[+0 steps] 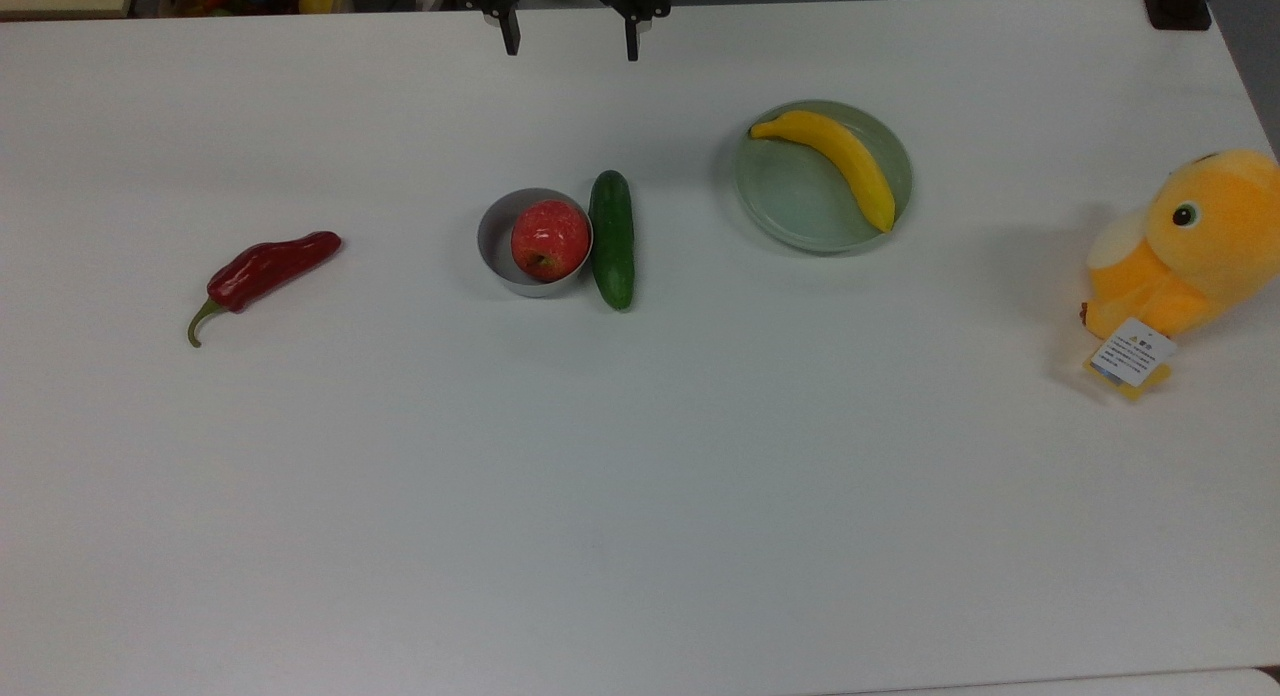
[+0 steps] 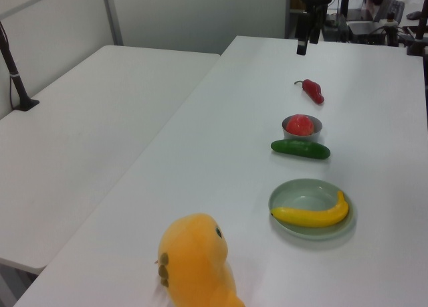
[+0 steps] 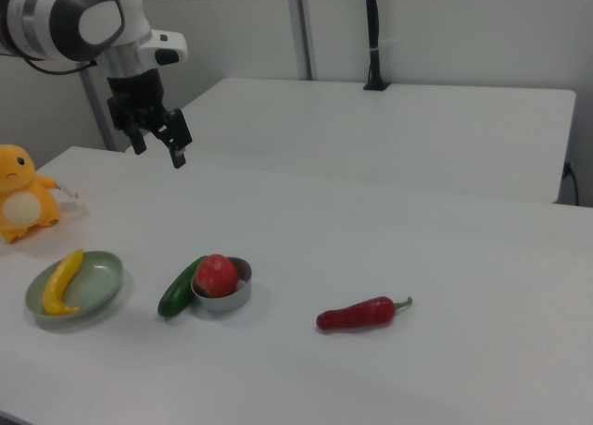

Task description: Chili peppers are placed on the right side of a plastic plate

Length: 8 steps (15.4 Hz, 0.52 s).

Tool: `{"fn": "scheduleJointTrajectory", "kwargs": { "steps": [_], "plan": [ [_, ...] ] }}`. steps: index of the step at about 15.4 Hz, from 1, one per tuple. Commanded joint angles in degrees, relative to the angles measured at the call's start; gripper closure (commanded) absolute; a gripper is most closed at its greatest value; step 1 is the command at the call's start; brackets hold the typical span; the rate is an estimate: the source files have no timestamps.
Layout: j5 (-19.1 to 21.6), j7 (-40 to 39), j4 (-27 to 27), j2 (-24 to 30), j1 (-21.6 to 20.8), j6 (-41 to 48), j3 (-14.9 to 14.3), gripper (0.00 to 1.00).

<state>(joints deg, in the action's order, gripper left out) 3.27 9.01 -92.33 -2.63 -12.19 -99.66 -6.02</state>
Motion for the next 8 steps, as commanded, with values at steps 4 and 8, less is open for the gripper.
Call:
{"fn": "scheduleJointTrajectory", "kwargs": {
  "steps": [4,8],
  "plan": [
    [-0.28,-5.50,-1.54,3.16,1.03,1.04,0.04,0.00],
    [-0.63,-5.50,-1.54,3.16,1.03,0.96,0.04,0.00]
  ]
}}
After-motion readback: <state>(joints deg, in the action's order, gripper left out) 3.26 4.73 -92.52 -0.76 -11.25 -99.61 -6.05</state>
